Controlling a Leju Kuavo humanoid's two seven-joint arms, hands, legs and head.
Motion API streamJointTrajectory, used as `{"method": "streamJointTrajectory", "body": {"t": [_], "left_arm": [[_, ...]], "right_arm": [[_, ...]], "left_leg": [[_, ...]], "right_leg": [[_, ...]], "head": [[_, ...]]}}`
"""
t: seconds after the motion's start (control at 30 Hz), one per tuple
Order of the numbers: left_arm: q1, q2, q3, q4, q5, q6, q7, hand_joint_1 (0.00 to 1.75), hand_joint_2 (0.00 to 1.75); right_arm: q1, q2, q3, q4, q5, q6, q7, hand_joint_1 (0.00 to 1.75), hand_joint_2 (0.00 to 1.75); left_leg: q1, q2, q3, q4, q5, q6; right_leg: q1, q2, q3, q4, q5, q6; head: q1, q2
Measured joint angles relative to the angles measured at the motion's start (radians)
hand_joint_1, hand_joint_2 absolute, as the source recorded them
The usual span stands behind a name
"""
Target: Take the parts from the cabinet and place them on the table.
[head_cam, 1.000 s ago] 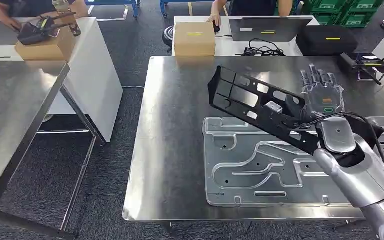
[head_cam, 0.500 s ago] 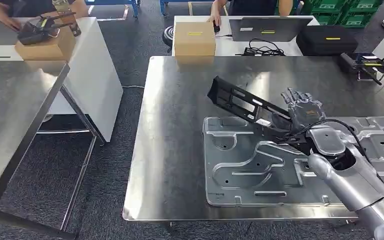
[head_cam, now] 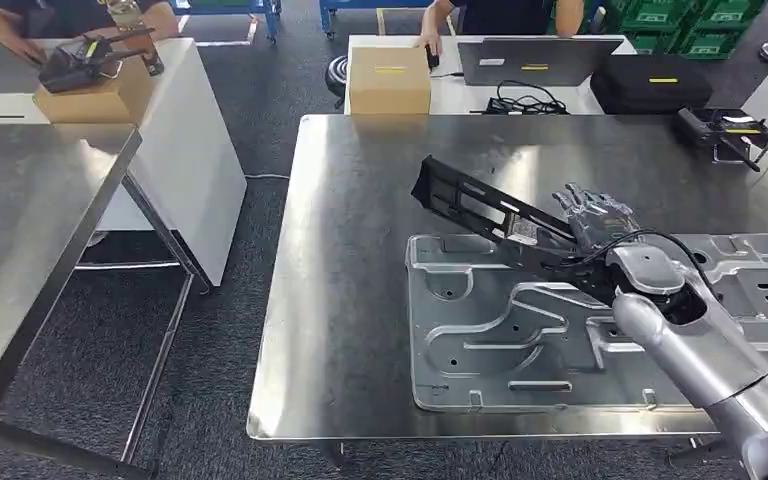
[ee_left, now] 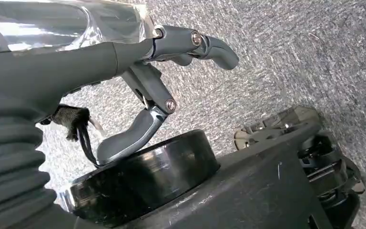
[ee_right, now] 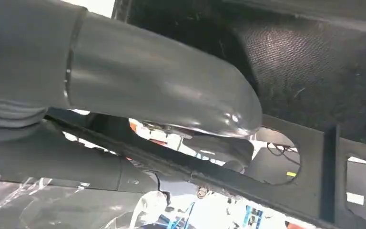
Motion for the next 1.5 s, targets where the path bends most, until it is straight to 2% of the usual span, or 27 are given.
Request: {"method": "streamJointTrajectory", "body": {"t": [0.07,0.27,0.53,0.6,0.9,1.0,1.1,1.17,1.2,1.27,1.3,1.37,1.47,1.5], "left_arm": [[0.0,0.0,0.0,0.0,0.0,0.0,0.0,0.0,1.75],[0.001,0.0,0.0,0.0,-0.003,0.0,0.0,0.0,1.75],[0.002,0.0,-0.002,0.0,-0.021,0.0,0.012,0.0,1.75],[0.003,0.0,-0.005,0.0,-0.026,0.0,0.014,0.0,1.75],[0.003,0.0,-0.006,0.0,-0.028,-0.001,0.013,0.0,1.75],[0.002,0.0,-0.006,0.0,-0.028,-0.003,0.013,0.0,1.75],[0.003,0.0,-0.006,0.0,-0.025,-0.005,0.013,0.0,1.75],[0.003,0.0,-0.006,0.0,-0.018,-0.006,0.013,0.0,1.75],[0.003,0.0,-0.006,0.0,-0.016,-0.006,0.013,0.0,1.75],[0.003,0.0,-0.006,0.0,-0.013,-0.006,0.013,0.0,1.75],[0.003,0.0,-0.006,0.0,-0.013,-0.006,0.013,0.0,1.75],[0.002,0.0,-0.006,0.0,-0.013,-0.006,0.012,0.0,1.75],[0.004,0.0,-0.006,0.0,-0.01,-0.006,0.012,0.0,1.75],[0.004,0.0,-0.006,0.0,-0.01,-0.006,0.012,0.0,1.75]], "right_arm": [[-0.005,0.003,0.005,0.007,0.0,0.002,0.002,0.0,0.0],[-0.014,0.005,0.017,0.02,0.034,-0.068,0.037,0.0,0.0],[0.001,-0.017,0.012,0.016,0.245,-0.27,0.115,0.0,0.0],[0.011,-0.028,0.001,0.0,0.279,-0.298,0.119,0.0,0.0],[0.03,-0.04,-0.02,-0.021,0.29,-0.296,0.114,0.0,0.0],[0.038,-0.04,-0.031,-0.024,0.284,-0.276,0.093,0.0,0.0],[0.056,-0.041,-0.04,-0.03,0.272,-0.288,0.089,0.0,0.0],[0.058,-0.041,-0.047,-0.03,0.252,-0.224,0.057,0.0,0.0],[0.059,-0.041,-0.043,-0.03,0.252,-0.215,0.053,0.0,0.0],[0.065,-0.04,-0.047,-0.03,0.239,-0.247,0.064,0.0,0.0],[0.065,-0.04,-0.049,-0.03,0.231,-0.234,0.056,0.0,0.0],[0.056,-0.039,-0.043,-0.03,0.229,-0.149,0.028,0.0,0.0],[0.06,-0.038,-0.045,-0.03,0.215,-0.213,0.039,0.0,0.0],[0.057,-0.037,-0.045,-0.03,0.21,-0.195,0.022,0.0,0.0]], "left_leg": [[0.0,0.0,0.002,0.0,0.0,0.0],[0.0,0.0,0.003,0.0,0.0,0.0],[0.0,0.0,0.002,0.0,0.0,0.0],[0.0,0.0,0.001,0.0,0.0,0.0],[0.0,0.001,-0.001,0.0,0.0,0.0],[0.0,0.0,-0.001,0.0,0.0,0.0],[0.0,0.001,-0.001,0.0,0.0,0.0],[0.0,0.0,-0.002,0.0,0.0,0.0],[0.0,0.0,-0.002,0.0,0.0,0.0],[0.0,0.0,-0.002,0.0,0.0,0.0],[0.0,0.0,-0.002,0.0,0.0,0.0],[0.0,0.0,-0.002,0.0,0.0,0.0],[0.0,0.0,-0.002,0.0,0.0,0.0],[0.0,0.0,-0.002,0.0,0.0,0.0]], "right_leg": [[0.0,0.0,0.001,0.0,0.0,0.0],[0.0,0.0,0.002,0.0,0.0,0.0],[0.0,0.0,0.001,0.0,0.0,0.0],[0.0,0.001,0.0,0.0,0.0,0.0],[0.0,0.001,-0.003,0.0,0.0,0.0],[0.0,0.001,-0.002,0.0,0.0,0.0],[0.0,0.001,-0.003,0.0,0.0,0.0],[0.0,0.001,-0.003,0.0,0.0,0.0],[0.0,0.0,-0.003,0.0,0.0,0.0],[0.0,0.0,-0.003,0.0,0.0,0.0],[0.0,0.0,-0.003,0.0,0.0,0.0],[0.0,0.0,-0.003,0.0,0.0,0.0],[0.0,0.0,-0.003,0.0,0.0,0.0],[0.0,0.0,-0.003,0.0,0.0,0.0]], "head": [[0.0,0.0],[0.0,0.0],[0.0,0.0],[0.0,0.0],[0.0,0.0],[0.0,0.0],[0.0,0.0],[0.0,0.0],[0.0,0.0],[0.0,0.0],[0.0,0.0],[0.0,0.0],[0.0,0.0],[0.0,0.0]]}}
